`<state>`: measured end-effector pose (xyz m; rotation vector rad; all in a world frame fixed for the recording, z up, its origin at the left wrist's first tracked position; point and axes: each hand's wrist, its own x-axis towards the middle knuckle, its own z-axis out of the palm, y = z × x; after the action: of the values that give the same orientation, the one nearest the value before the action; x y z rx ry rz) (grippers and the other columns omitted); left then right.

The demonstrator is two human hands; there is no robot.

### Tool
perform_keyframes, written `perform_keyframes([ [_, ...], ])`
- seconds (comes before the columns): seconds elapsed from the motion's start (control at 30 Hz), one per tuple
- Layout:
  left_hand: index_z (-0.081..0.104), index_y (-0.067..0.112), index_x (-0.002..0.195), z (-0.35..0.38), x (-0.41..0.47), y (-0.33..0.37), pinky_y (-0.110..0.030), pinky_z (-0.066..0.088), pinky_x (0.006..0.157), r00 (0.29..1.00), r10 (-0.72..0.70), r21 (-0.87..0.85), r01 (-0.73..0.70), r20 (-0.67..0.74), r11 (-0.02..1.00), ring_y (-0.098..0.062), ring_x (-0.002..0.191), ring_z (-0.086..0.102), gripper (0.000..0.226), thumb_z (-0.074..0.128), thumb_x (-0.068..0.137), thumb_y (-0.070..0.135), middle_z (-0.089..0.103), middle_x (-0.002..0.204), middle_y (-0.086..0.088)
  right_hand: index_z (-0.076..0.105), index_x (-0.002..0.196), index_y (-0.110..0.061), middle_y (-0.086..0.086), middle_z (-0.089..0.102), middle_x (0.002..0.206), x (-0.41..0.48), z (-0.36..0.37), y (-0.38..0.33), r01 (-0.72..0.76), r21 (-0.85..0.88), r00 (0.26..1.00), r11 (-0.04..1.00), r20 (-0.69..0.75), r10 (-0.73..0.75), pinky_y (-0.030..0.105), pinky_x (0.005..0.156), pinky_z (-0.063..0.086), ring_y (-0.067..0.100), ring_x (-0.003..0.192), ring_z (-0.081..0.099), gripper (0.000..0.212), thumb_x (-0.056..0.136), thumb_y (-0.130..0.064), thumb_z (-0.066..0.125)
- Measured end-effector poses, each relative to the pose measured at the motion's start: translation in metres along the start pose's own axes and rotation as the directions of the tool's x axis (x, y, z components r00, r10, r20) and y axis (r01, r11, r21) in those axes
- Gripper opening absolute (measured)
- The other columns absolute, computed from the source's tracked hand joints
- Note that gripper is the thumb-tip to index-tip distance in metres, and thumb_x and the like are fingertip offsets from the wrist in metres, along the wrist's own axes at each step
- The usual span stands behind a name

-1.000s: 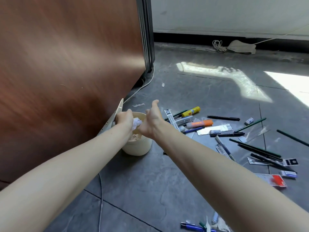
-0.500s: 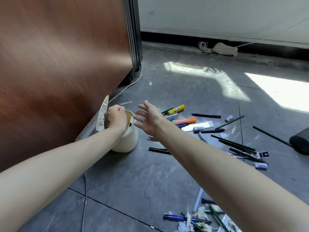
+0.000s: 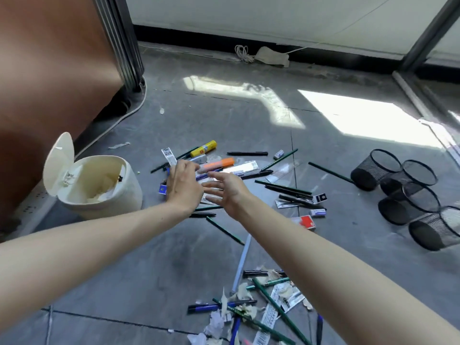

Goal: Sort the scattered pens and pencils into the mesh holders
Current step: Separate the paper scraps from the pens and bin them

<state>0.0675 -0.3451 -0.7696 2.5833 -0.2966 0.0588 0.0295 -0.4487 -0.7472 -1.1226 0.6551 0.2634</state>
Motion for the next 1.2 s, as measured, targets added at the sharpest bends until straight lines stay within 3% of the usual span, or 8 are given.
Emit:
perform_keyframes([
  [0.2, 0.050, 0.009, 0.125, 0.053, -0.026, 0.018, -0.031, 0.028, 0.099, 0.940, 0.104, 0.026, -0.118, 0.325, 0.993, -0.029, 0.124, 0.033, 0.046, 0.047, 0.081, -0.004, 0.043, 0.131, -0.009, 0.061, 0.109, -0.006, 0.009, 0.057, 0.077, -0.012, -0.072, 0.032, -0.003, -0.256, 0.971, 0.967, -0.231, -0.058, 0.027, 0.061, 0.043, 0.019, 0.066, 0.055, 0.024, 0.092, -0.004, 0.043],
  [0.33, 0.052, 0.008, 0.123, 0.078, -0.052, 0.010, -0.036, 0.034, 0.100, 0.837, 0.289, 0.025, -0.339, 0.465, 0.941, -0.028, 0.122, 0.037, 0.039, 0.046, 0.085, 0.002, 0.044, 0.132, -0.009, 0.061, 0.115, -0.010, 0.008, 0.056, 0.113, -0.034, -0.131, 0.061, -0.088, -0.814, 0.863, 0.575, -0.350, -0.364, 0.030, 0.083, 0.039, 0.025, 0.105, 0.052, 0.036, 0.085, -0.004, 0.043],
  [0.57, 0.055, 0.010, 0.116, 0.108, -0.092, 0.034, -0.041, 0.044, 0.092, 0.380, 0.743, -0.088, -0.859, 0.551, 0.504, -0.033, 0.112, 0.051, 0.031, 0.057, 0.089, 0.024, 0.050, 0.130, -0.016, 0.035, 0.138, -0.026, 0.019, 0.019, 0.149, -0.054, -0.203, 0.115, -0.286, -0.941, 0.823, 0.181, -0.338, -0.457, 0.048, 0.113, 0.019, 0.038, 0.136, 0.022, 0.047, 0.093, -0.035, 0.049],
  [0.73, 0.054, 0.014, 0.120, 0.121, -0.115, 0.060, -0.036, 0.038, 0.092, -0.046, 0.876, -0.232, -0.970, 0.481, 0.076, -0.025, 0.107, 0.053, 0.035, 0.042, 0.091, 0.028, 0.054, 0.125, -0.010, 0.051, 0.124, -0.024, 0.008, 0.038, 0.135, -0.059, -0.227, 0.114, -0.046, -0.997, 0.879, -0.069, -0.008, -0.477, 0.041, 0.088, 0.040, 0.032, 0.114, 0.041, 0.030, 0.094, -0.024, 0.048],
  [0.83, 0.046, 0.016, 0.130, 0.138, -0.124, 0.068, -0.038, 0.040, 0.101, -0.190, 0.858, -0.319, -0.947, 0.477, -0.032, -0.027, 0.122, 0.046, 0.039, 0.046, 0.095, 0.031, 0.046, 0.137, -0.011, 0.047, 0.133, -0.016, 0.008, 0.043, 0.136, -0.064, -0.246, 0.110, 0.016, -0.991, 0.900, -0.133, 0.072, -0.431, 0.040, 0.089, 0.041, 0.030, 0.117, 0.042, 0.035, 0.098, -0.020, 0.042],
  [1.07, 0.018, 0.022, 0.149, 0.160, -0.134, 0.090, -0.046, 0.011, 0.118, -0.251, 0.783, -0.343, -0.938, 0.569, -0.051, -0.022, 0.145, 0.008, 0.056, 0.021, 0.099, 0.047, 0.014, 0.157, -0.004, 0.060, 0.098, 0.003, 0.015, 0.051, 0.108, -0.076, -0.294, 0.114, -0.090, -0.973, 0.855, 0.215, -0.186, -0.484, 0.025, 0.082, 0.035, 0.032, 0.101, 0.048, 0.022, 0.080, 0.010, 0.049],
  [1.13, 0.027, 0.018, 0.146, 0.159, -0.134, 0.093, -0.046, 0.029, 0.112, -0.123, 0.836, -0.311, -0.949, 0.535, 0.059, -0.025, 0.140, 0.027, 0.056, 0.024, 0.098, 0.047, 0.029, 0.152, -0.008, 0.060, 0.084, 0.005, 0.016, 0.052, 0.095, -0.081, -0.299, 0.116, -0.119, -0.952, 0.832, 0.282, -0.251, -0.495, 0.024, 0.074, 0.036, 0.032, 0.088, 0.053, 0.020, 0.073, 0.015, 0.047],
  [1.2, 0.023, 0.017, 0.145, 0.157, -0.129, 0.090, -0.043, 0.031, 0.110, 0.163, 0.835, -0.285, -0.891, 0.525, 0.354, -0.024, 0.133, 0.031, 0.058, 0.023, 0.097, 0.049, 0.030, 0.149, -0.010, 0.059, 0.074, 0.008, 0.018, 0.052, 0.088, -0.084, -0.298, 0.115, -0.111, -0.934, 0.805, 0.339, -0.285, -0.521, 0.025, 0.069, 0.036, 0.034, 0.080, 0.054, 0.012, 0.073, 0.016, 0.049],
])
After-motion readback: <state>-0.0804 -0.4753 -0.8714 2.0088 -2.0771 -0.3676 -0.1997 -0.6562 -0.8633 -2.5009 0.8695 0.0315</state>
